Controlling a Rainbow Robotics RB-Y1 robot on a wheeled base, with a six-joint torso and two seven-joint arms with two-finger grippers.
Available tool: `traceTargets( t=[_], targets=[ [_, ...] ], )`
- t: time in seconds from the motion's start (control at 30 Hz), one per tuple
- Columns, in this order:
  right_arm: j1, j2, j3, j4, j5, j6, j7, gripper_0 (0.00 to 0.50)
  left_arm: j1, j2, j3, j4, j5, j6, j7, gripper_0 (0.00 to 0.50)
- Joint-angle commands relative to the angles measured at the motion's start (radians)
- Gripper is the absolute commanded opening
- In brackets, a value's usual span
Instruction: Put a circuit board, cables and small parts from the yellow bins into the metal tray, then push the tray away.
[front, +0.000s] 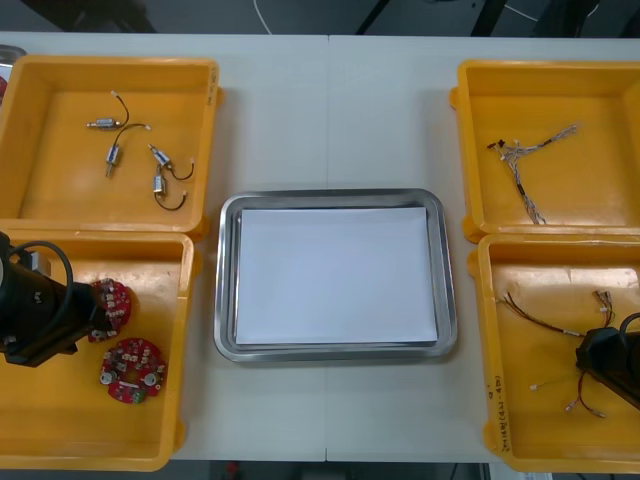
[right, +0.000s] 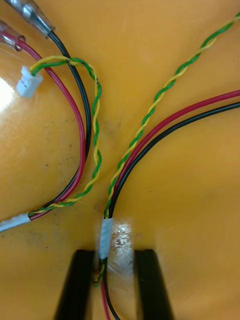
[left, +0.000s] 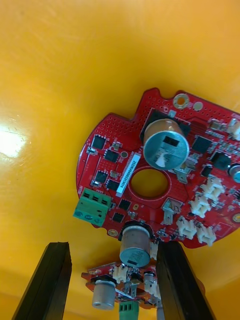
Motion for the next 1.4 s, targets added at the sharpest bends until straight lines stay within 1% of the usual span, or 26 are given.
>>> traceTargets(
  t=[0.03,0.27,0.37,0.47,0.6,0.63,0.67,0.7,0.73,1.0,1.03,1.2,1.27,1.3,1.4],
  targets=[
    [0.034,0.009,0.021,-0.005,0.004,-0.01,-0.022,0.0,0.026,-0.014,-0.023,0.009,-0.013,-0.023,0.111,0.5],
    [0.024,0.009,-0.002,-0.007,-0.003,-0.014,-0.009,0.0,0.026,-0.014,-0.034,0.009,-0.021,-0.037,0.115,0.5],
    [0.015,0.007,-0.028,-0.026,-0.01,-0.007,-0.003,0.0,0.026,-0.014,-0.04,0.009,-0.025,-0.043,0.115,0.5],
    [0.011,0.007,-0.06,-0.06,-0.016,0.013,0.006,0.0,0.026,-0.014,-0.042,0.009,-0.027,-0.044,0.116,0.5],
    [0.001,-0.003,-0.109,-0.135,-0.041,0.086,0.026,0.0,0.026,-0.014,-0.04,0.009,-0.031,-0.044,0.115,0.495],
    [-0.003,-0.006,-0.121,-0.161,-0.05,0.115,0.032,0.0,0.026,-0.014,-0.04,0.009,-0.031,-0.044,0.113,0.354],
    [-0.003,-0.008,-0.128,-0.174,-0.052,0.129,0.037,0.0,0.026,-0.014,-0.042,0.009,-0.03,-0.044,0.113,0.269],
    [-0.006,-0.013,-0.137,-0.201,-0.053,0.157,0.04,0.0,0.026,-0.014,-0.042,0.009,-0.031,-0.044,0.113,0.073],
    [-0.009,-0.019,-0.143,-0.23,-0.055,0.187,0.044,0.0,0.026,-0.014,-0.042,0.01,-0.031,-0.044,0.113,0.002],
    [-0.061,-0.08,-0.155,-0.392,-0.085,0.41,0.063,0.0,0.028,-0.012,-0.04,0.009,-0.03,-0.044,0.111,0.0],
    [-0.077,-0.091,-0.158,-0.408,-0.101,0.445,0.064,0.0,0.026,-0.011,-0.042,0.009,-0.03,-0.044,0.111,0.0],
    [-0.149,-0.126,-0.207,-0.431,-0.207,0.457,0.073,0.0,0.023,0.002,-0.036,0.003,-0.019,-0.043,0.11,0.0],
    [-0.18,-0.145,-0.246,-0.43,-0.259,0.457,0.081,0.0,0.016,0.02,-0.03,-0.013,-0.01,-0.032,0.107,0.0],
    [-0.187,-0.151,-0.253,-0.43,-0.271,0.457,0.083,0.0,0.012,0.025,-0.026,-0.017,-0.007,-0.026,0.107,0.0],
    [-0.207,-0.206,-0.272,-0.431,-0.322,0.457,0.095,0.0,-0.012,0.052,-0.014,-0.037,0.012,0.014,0.105,0.0]
  ],
)
